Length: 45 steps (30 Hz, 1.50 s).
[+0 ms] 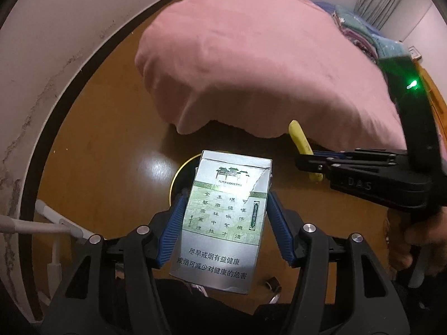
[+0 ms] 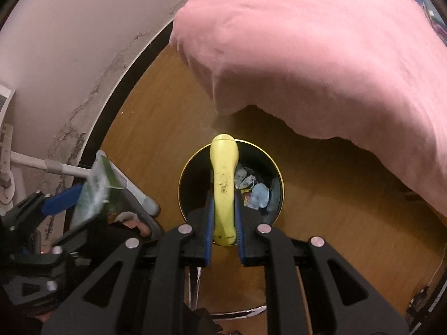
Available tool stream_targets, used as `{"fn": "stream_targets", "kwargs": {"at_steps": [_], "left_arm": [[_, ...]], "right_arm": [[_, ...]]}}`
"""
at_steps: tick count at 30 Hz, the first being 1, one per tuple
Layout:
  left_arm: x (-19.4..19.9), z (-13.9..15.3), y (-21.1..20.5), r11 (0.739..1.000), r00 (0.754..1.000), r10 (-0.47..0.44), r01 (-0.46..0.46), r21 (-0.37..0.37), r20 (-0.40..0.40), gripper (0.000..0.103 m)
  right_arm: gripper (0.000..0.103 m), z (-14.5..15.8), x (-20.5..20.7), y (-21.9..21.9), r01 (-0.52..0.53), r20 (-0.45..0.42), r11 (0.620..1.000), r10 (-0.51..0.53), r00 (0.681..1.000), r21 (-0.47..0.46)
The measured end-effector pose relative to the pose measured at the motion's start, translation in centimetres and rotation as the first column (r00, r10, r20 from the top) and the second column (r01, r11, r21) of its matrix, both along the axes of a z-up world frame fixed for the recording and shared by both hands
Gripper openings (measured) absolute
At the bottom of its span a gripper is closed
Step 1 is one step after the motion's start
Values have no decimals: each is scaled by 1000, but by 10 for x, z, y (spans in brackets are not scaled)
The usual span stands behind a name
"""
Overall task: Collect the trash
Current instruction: 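Carry the pack and yellow stick over the bin and open both tools, then grasp the white tape roll with the left tool while the right tool grasps the white tube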
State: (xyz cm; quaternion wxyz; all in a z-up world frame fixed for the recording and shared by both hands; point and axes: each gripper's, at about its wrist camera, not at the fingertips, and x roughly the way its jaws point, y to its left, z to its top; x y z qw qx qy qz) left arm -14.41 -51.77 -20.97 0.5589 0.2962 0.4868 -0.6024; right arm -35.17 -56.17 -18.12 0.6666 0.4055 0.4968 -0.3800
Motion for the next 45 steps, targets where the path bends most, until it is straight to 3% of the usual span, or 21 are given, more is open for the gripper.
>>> {"fn": "stream_targets", "kwargs": {"at_steps": [9, 13, 23, 24, 27, 32, 35, 37, 40, 42, 45], "left_arm": [[-9, -12, -8, 1000, 1000, -11, 12, 22, -9, 59], [-9, -11, -11, 1000, 1000, -12, 12, 25, -4, 67], [-7, 6, -1, 1000, 999, -10, 10, -3, 36, 74], [-7, 12, 2, 1000, 999, -9, 9, -14, 49, 76], [-5, 32, 12, 999, 997, -1, 4, -48, 73, 82], [4, 83, 40, 992, 995, 27, -16, -125, 93, 84], [20, 124, 70, 982, 992, 72, -52, -182, 106, 90], [37, 151, 96, 971, 987, 116, -89, -221, 111, 92], [78, 188, 149, 943, 961, 227, -177, -281, 158, 94], [117, 204, 195, 910, 921, 342, -274, -310, 189, 96], [175, 211, 268, 841, 827, 517, -442, -313, 222, 96]], "right_arm": [[14, -2, -1, -2, -5, 22, 1000, 5, 1000, 18], [14, -3, 0, 1, -7, 27, 1000, 6, 1000, 18], [15, -2, 3, -2, -17, 32, 1000, 16, 999, 15], [21, -2, 4, -2, -20, 31, 1000, 20, 999, 11], [65, 7, 7, 1, -26, 29, 999, 27, 999, -30], [65, 54, 22, 15, -56, 35, 986, 62, 997, -157], [65, 94, 51, 38, -119, 71, 965, 139, 988, -232], [65, 123, 87, 59, -199, 94, 938, 233, 968, -282], [66, 158, 144, 93, -318, 139, 887, 380, 914, -336], [69, 178, 196, 128, -427, 173, 828, 511, 842, -364], [69, 190, 272, 186, -582, 204, 720, 678, 706, -378]]}}
